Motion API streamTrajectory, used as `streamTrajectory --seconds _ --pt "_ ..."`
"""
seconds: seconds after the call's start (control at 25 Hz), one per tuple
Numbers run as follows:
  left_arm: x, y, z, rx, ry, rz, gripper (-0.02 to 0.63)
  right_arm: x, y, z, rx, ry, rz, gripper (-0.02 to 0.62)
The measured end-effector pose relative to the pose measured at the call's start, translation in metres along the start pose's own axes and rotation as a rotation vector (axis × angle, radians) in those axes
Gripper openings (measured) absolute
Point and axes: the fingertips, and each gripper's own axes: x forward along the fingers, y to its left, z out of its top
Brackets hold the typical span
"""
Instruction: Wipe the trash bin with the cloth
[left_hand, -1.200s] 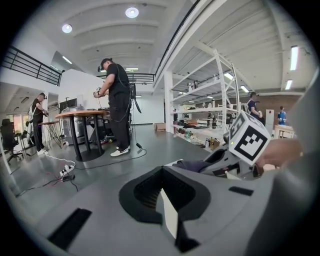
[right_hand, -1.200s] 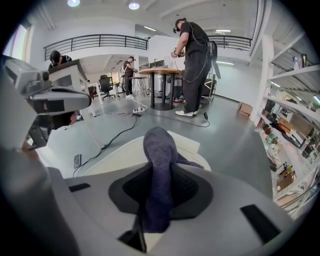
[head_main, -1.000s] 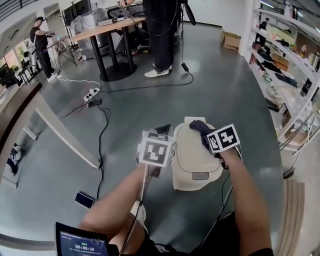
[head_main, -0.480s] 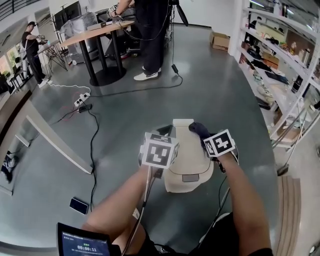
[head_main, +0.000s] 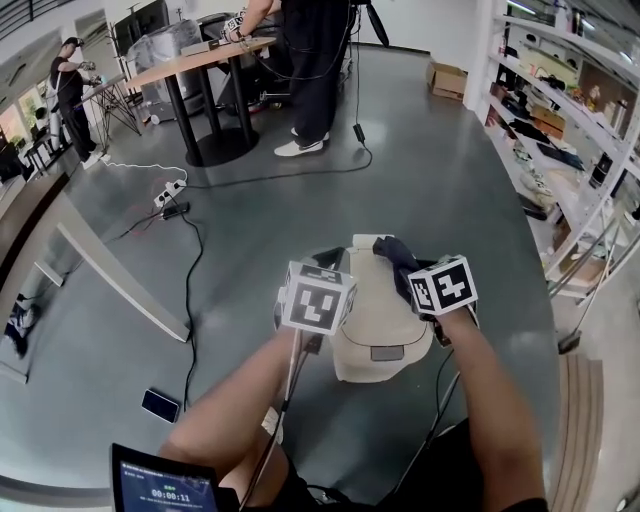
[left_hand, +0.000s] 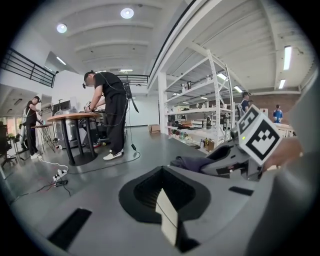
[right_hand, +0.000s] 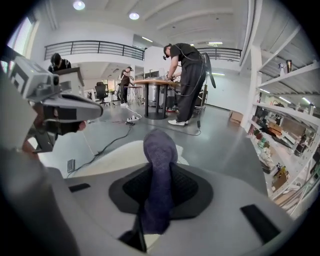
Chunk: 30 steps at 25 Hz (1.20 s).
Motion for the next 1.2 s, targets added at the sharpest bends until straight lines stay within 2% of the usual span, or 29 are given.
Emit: streamTrajectory --seconds 0.12,0.2,0.4,0.64,0.88,1.08,1.2 --pt "-0.012 0.018 -0.002 0.001 -0.003 0.029 -0.003 -0.004 0.041 0.022 -0.018 -0.046 0.078 0.087" --pt "-0.021 0.031 -0.006 -0.005 0.004 0.051 -0.003 -0.004 0.068 0.028 -0.058 -0.039 0.114 0.087" --pt "-0.040 0.049 -0.015 0.006 0.011 0.091 -0.002 0.002 0.113 0.024 -0.159 -0.001 0.169 0.087" --pt "-0.064 0.064 -0.015 -0.052 -0.005 0.100 -0.003 0.004 0.150 0.023 -0.214 0.022 0.223 0.087" --pt "-0.073 0.060 -0.023 -0.037 -0.003 0.098 -0.003 0.013 0.157 -0.006 -0.272 0.109 0.221 0.087" --pt "-0.076 0.054 -0.021 -0.052 -0.007 0.087 -0.003 0.011 0.152 -0.007 -0.244 0.101 0.213 0.087" --pt "-0.075 0.051 -0.016 -0.046 -0.015 0.073 -0.003 0.009 0.145 -0.005 -0.190 0.086 0.216 0.087"
